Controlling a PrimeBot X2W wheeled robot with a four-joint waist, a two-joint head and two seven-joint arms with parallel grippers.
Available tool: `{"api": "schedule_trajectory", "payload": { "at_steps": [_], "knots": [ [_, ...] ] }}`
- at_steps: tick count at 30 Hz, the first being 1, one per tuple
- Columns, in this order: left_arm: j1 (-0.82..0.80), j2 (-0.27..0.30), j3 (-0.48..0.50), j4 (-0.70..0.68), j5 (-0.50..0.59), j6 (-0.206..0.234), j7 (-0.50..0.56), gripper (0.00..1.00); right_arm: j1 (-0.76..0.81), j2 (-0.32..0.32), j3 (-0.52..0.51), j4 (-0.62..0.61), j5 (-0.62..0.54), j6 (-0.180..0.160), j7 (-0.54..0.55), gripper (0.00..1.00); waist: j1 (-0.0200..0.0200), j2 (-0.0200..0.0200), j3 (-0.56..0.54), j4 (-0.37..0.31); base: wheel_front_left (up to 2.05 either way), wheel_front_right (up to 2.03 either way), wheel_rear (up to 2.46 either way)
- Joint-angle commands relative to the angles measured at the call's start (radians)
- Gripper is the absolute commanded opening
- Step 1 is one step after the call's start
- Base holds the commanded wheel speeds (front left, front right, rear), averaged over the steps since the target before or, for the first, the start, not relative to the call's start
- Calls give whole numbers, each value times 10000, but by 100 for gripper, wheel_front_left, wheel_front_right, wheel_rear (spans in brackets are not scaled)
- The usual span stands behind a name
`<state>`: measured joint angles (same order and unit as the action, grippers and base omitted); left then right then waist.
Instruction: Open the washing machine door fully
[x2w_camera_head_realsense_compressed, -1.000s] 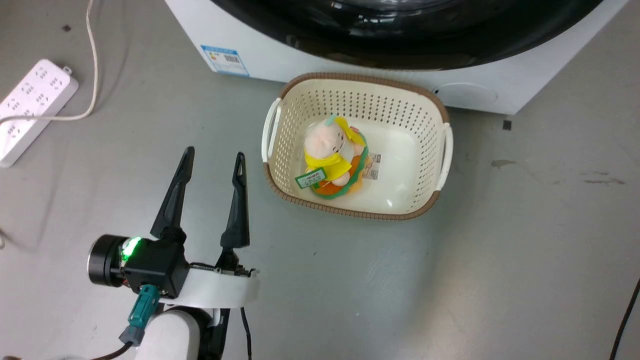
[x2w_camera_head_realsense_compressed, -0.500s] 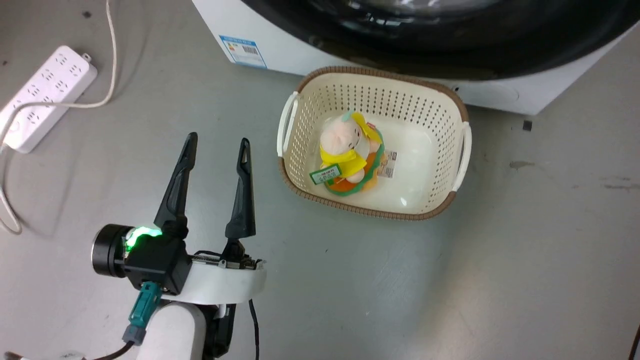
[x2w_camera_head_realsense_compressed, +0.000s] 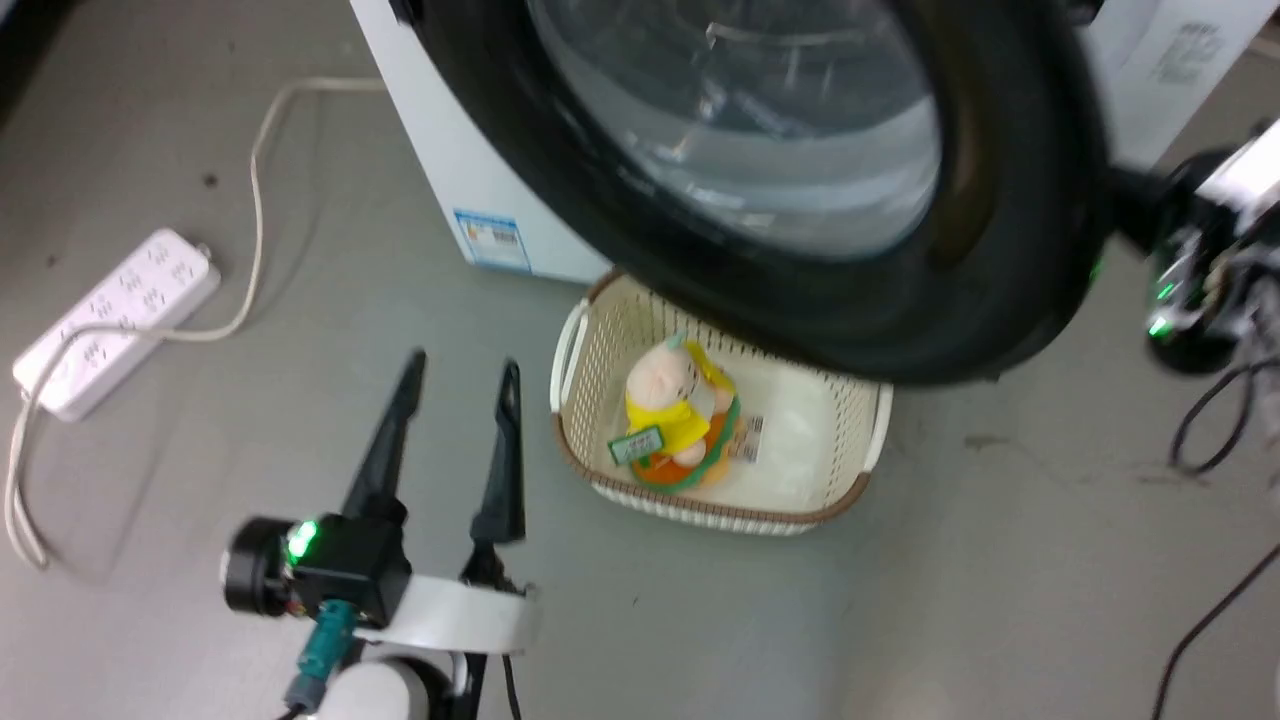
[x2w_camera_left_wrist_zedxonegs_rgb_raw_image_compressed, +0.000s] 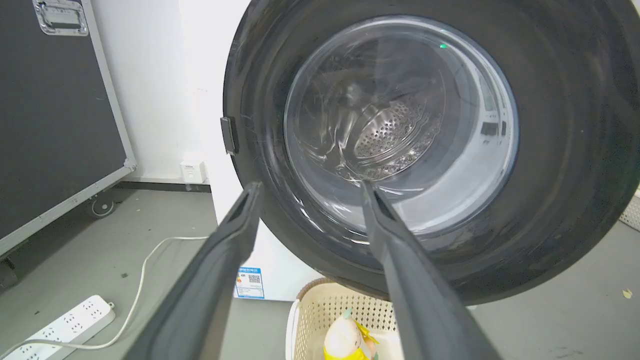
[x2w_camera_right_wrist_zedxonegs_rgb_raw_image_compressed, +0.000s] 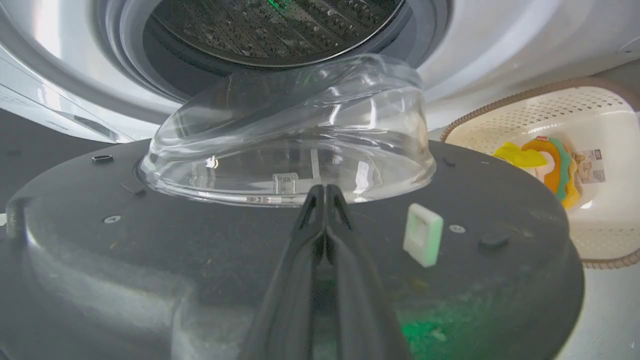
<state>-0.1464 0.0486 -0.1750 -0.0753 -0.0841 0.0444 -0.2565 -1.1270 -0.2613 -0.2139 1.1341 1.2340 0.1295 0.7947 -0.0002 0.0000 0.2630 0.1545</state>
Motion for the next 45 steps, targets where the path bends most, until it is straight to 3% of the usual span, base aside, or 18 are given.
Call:
{"api": "schedule_trajectory", "payload": {
  "at_steps": [1,15,20,24,31,35,43,44,45],
  "knots": [
    [253,16,-10,271,-36,-84,-53,100,497,245,73,-267,104,12,163,0,2,0,-516,-95,0,0,0],
    [1205,16,-129,1160,53,-345,-53,100,3873,1781,374,-2729,360,12,1453,0,2,0,-1954,-155,0,0,0],
    [1331,16,-213,1267,5,-390,-53,100,4683,2029,549,-3445,546,12,1811,0,2,0,-2157,15,0,0,0],
    [1441,16,-349,1383,-24,-439,-53,100,5562,2103,1337,-4156,1324,12,2286,0,2,0,-2353,319,0,0,0],
    [1584,16,-571,1491,-83,-439,-53,100,6406,2108,3233,-4808,2973,12,1654,0,2,0,-2560,811,0,0,0],
    [1631,16,-608,1531,-106,-414,-53,100,6666,2108,3792,-5061,3300,12,1285,0,2,0,-2595,964,0,0,0],
    [1646,16,-598,1530,-153,-322,-53,100,6757,2080,3904,-5074,3565,12,497,0,2,0,-2618,966,0,0,0],
    [1661,16,-581,1536,-155,-310,-53,100,6738,2008,3833,-5074,3479,12,276,31,2,0,-2644,918,0,0,0],
    [1668,16,-556,1541,-164,-299,-53,100,6727,1929,3758,-5092,3375,12,30,100,2,0,-2688,846,0,0,0]
  ]
}}
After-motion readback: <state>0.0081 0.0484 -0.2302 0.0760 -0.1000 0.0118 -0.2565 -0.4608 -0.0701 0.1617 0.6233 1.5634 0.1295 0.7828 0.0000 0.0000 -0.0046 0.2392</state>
